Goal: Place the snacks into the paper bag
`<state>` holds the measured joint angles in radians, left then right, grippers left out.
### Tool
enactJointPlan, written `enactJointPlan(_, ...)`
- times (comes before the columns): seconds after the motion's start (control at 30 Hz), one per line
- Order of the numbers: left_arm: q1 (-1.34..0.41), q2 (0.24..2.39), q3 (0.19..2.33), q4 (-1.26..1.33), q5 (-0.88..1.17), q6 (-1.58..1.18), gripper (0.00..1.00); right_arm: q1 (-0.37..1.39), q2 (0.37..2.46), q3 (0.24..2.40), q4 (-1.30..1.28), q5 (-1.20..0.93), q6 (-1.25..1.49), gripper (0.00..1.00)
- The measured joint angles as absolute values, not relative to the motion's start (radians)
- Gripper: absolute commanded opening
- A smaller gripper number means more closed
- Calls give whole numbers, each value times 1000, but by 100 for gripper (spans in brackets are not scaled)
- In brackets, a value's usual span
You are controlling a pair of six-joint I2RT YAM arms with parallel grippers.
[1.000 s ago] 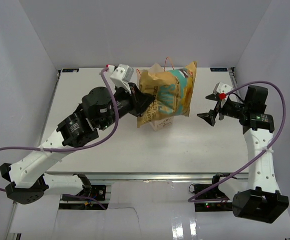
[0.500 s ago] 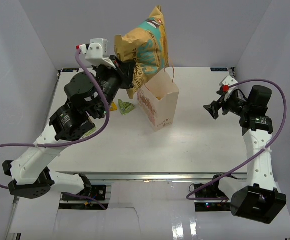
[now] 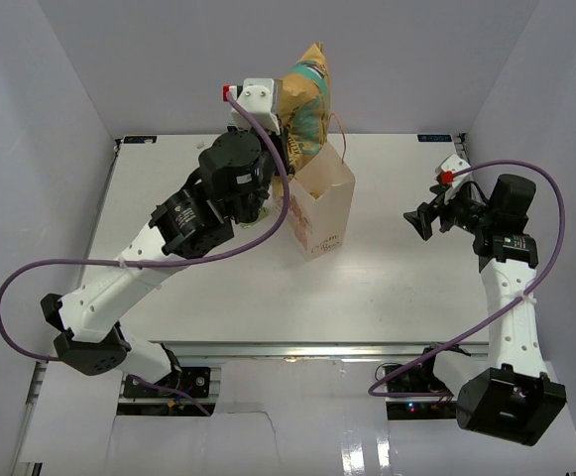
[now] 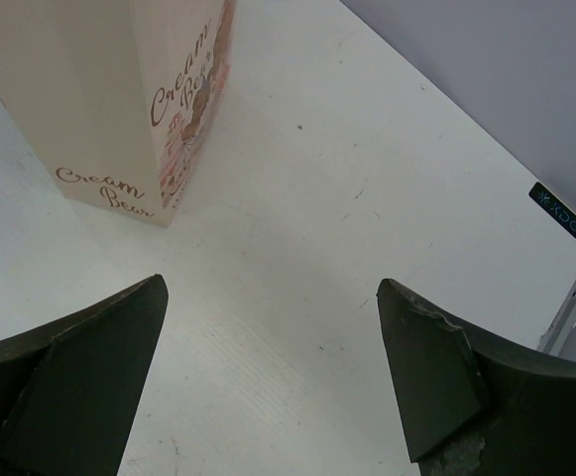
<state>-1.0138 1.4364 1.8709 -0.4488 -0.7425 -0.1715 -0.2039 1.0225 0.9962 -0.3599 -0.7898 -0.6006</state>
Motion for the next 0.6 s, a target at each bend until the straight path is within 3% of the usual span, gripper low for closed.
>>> enactJointPlan(0.6, -1013, 1456, 1854, -601, -737, -318, 0, -209, 1023, 965, -345, -788, -575, 92)
